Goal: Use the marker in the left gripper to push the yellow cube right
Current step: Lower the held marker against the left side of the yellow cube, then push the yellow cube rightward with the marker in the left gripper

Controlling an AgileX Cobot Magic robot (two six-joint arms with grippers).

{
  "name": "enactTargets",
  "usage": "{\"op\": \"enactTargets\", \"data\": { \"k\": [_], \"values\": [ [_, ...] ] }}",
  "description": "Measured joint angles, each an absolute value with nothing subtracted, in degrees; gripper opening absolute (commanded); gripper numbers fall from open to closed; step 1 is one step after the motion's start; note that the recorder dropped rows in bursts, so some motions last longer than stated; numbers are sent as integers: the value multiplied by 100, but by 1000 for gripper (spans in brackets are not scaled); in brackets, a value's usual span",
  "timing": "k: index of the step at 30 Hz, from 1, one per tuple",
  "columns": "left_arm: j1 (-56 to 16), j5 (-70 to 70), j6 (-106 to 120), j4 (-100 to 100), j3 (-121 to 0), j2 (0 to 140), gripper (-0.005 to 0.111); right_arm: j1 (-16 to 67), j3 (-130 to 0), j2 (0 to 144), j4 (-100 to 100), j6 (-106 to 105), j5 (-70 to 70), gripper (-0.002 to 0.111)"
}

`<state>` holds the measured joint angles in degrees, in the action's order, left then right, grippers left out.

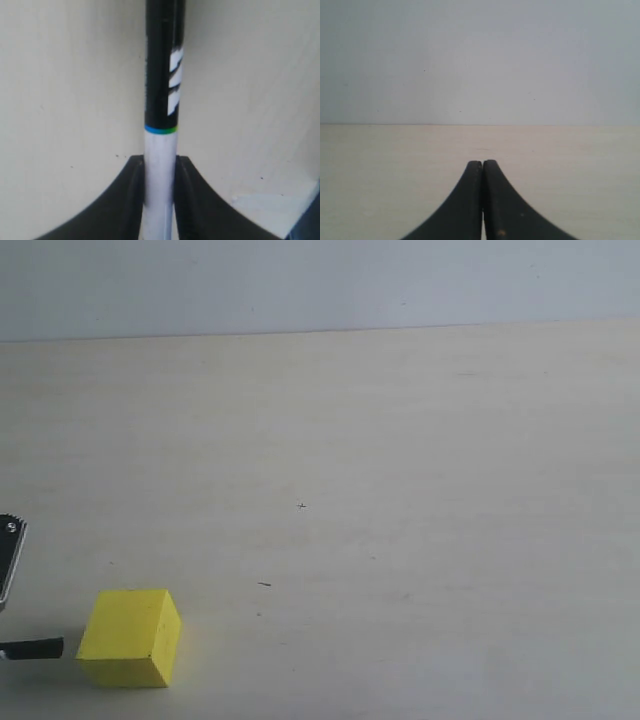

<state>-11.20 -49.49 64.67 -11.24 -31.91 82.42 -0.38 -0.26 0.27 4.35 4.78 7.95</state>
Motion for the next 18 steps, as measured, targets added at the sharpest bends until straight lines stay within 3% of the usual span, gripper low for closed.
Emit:
{"op": "enactTargets", "data": {
  "k": [8, 18],
  "values": [
    [-1096, -4886, 6480, -1094, -3191, 8242, 0, -38, -26, 27, 435, 478, 795, 0],
    [-2282, -4346, 6749, -597, -3321, 8242, 0, -38, -26, 27, 435, 478, 795, 0]
  ]
}}
